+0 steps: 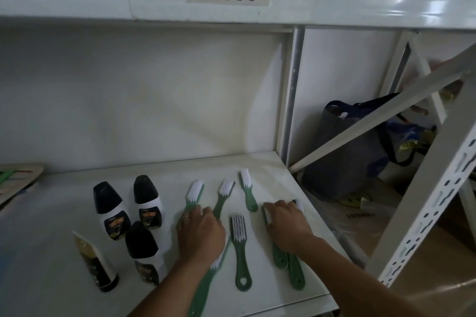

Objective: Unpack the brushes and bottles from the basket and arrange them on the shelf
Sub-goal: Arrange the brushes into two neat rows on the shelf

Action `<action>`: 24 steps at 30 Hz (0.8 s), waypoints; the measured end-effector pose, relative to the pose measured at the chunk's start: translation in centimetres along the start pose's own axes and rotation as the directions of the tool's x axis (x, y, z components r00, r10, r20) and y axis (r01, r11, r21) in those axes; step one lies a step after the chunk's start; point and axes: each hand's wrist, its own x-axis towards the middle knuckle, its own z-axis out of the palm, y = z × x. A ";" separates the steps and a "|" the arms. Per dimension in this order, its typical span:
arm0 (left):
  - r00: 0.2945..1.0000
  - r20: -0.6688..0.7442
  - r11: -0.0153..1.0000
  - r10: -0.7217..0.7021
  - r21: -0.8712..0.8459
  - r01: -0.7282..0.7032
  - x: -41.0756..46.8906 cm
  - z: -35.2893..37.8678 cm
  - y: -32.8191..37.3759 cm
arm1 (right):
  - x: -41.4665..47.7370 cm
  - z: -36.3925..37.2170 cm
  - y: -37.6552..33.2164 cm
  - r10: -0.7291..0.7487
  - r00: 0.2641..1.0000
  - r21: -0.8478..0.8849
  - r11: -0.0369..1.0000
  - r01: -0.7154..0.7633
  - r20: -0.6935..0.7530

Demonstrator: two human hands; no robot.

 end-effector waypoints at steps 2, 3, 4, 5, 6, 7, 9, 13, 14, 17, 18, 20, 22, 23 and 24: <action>0.992 0.088 0.995 -0.093 -0.009 0.095 1.3 0.2 -0.1 | 1.3 0.0 0.0 0.038 0.999 0.043 0.998 -0.038 -0.011; 0.986 0.112 0.992 -0.124 -0.006 0.126 1.8 0.4 -0.1 | 2.0 0.0 -0.1 0.059 0.998 0.077 0.995 -0.058 -0.017; 0.983 0.121 0.990 -0.140 0.002 0.141 2.4 0.6 -0.1 | 2.9 -0.1 -0.2 0.081 0.996 0.116 0.990 -0.078 -0.023; 0.981 0.125 0.989 -0.150 0.009 0.150 2.8 0.8 -0.1 | 3.8 -0.3 -0.3 0.103 0.994 0.149 0.984 -0.097 -0.030; 0.980 0.121 0.987 -0.157 0.002 0.158 3.3 0.9 0.1 | 4.7 -0.5 -0.4 0.123 0.992 0.173 0.978 -0.115 -0.037; 0.980 0.117 0.986 -0.161 -0.023 0.164 3.7 1.0 0.2 | 5.5 -0.8 -0.5 0.137 0.990 0.191 0.973 -0.127 -0.043; 0.979 0.111 0.977 -0.170 -0.111 0.182 4.4 1.1 0.6 | 7.0 -1.5 -0.8 0.144 0.988 0.199 0.972 -0.129 -0.060; 0.973 -0.062 0.961 -0.223 -0.181 0.208 4.8 1.2 0.9 | 8.0 -1.9 -0.5 0.155 0.984 0.213 0.968 -0.135 -0.084; 0.968 -0.094 0.963 -0.232 -0.160 0.216 4.6 1.3 0.7 | 7.8 -1.7 -0.3 0.152 0.985 0.201 0.971 -0.133 -0.082; 0.963 -0.020 0.941 -0.268 -0.220 0.257 4.5 1.9 0.0 | 6.7 -1.1 0.4 0.112 0.994 0.115 0.987 -0.109 -0.019; 0.965 0.008 0.935 -0.263 -0.244 0.257 4.8 2.0 0.0 | 6.5 -1.2 0.5 0.101 0.995 0.117 0.988 -0.102 0.011; 0.967 0.074 0.921 -0.245 -0.292 0.256 5.6 1.9 0.4 | 6.2 -2.0 1.1 0.084 0.996 0.213 0.973 -0.090 0.039; 0.970 0.137 0.903 -0.201 -0.357 0.238 5.5 1.5 1.4 | 5.3 -3.0 1.9 0.090 0.996 0.332 0.939 -0.085 0.000; 0.976 0.143 0.903 -0.162 -0.377 0.205 4.9 1.2 1.7 | 4.5 -3.4 2.2 0.097 0.994 0.360 0.930 -0.072 -0.052; 0.987 0.113 0.913 -0.113 -0.381 0.148 4.0 0.9 1.8 | 3.1 -3.5 2.5 0.110 0.988 0.362 0.930 -0.064 -0.107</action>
